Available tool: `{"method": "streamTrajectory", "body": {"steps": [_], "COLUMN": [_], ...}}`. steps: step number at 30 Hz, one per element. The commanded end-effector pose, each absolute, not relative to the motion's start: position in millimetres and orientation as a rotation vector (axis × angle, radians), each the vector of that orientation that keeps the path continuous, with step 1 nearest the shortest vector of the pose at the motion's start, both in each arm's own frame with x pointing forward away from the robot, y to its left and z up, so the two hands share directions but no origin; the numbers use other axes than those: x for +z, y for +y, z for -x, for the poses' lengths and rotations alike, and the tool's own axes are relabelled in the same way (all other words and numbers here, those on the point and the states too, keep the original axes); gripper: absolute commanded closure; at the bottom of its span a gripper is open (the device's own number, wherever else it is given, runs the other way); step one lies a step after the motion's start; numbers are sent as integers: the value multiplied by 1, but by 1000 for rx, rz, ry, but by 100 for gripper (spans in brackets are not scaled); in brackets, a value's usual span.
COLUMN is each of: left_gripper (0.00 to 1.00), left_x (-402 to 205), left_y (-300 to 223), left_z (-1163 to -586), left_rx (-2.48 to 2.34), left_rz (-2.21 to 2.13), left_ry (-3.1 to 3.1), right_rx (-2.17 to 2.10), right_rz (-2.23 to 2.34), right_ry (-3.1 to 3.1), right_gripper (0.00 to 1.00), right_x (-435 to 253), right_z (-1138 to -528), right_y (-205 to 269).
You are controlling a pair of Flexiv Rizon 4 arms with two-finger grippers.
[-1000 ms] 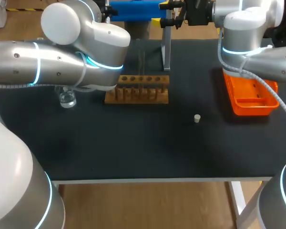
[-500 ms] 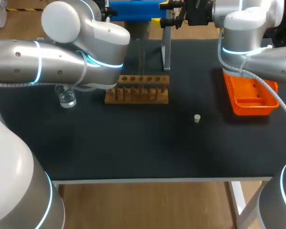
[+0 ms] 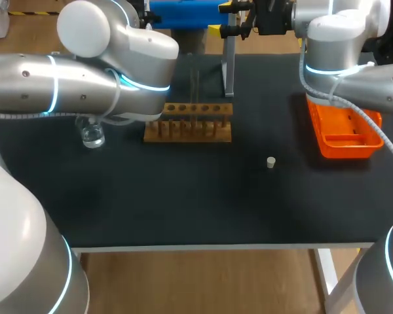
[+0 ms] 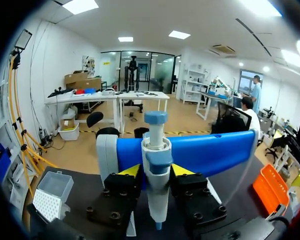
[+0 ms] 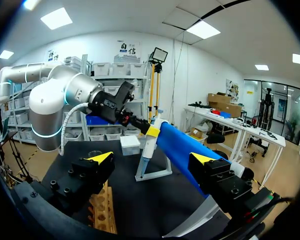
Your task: Invert the test tube, pick up the pipette, mount the tip to pipette, aspirate from beaker and dispense into the tube, eject the tip, return the pipette, and cap with the stopper.
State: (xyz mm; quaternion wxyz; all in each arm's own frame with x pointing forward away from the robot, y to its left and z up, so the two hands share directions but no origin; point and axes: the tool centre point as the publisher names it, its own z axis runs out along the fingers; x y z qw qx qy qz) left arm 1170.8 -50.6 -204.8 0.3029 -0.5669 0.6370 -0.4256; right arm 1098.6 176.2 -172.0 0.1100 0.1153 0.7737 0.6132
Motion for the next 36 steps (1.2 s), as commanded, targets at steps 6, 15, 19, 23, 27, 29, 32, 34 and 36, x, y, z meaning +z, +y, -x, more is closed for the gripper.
{"method": "streamTrajectory", "body": {"steps": [6,15,19,23,27,29,32,34,36], "left_gripper": [0,0,0,0,0,0,0,0,0], "left_x": [-202,-174,-159,-148,-138,-133,-129,-126,-123], "left_y": [-51,-51,-52,-52,-54,-54,-56,-57,-57], "left_z": [-1172,-1166,-1163,-1159,-1150,-1143,-1131,-1121,-1110], "left_rx": [-1144,-1179,-1193,-1204,-1202,-1206,-1290,-1335,-1387], "left_rz": [1510,1439,1404,1379,1347,1320,1239,1166,1074], "left_ry": [1671,1634,1618,1605,1632,1662,1780,1847,1922], "right_rx": [1801,1801,1801,1801,1801,1801,1801,1801,1801], "right_rz": [-338,-338,-338,-338,-338,-338,-338,-338,-338], "right_ry": [2277,2277,2277,2277,2277,2277,2277,2277,2277], "right_gripper": [0,0,0,0,0,0,0,0,0], "right_x": [-172,-172,-172,-172,-172,-172,-172,-172,-172], "right_z": [-1099,-1099,-1099,-1099,-1099,-1099,-1099,-1099,-1099], "right_y": [176,176,176,176,176,176,176,176,176]}}
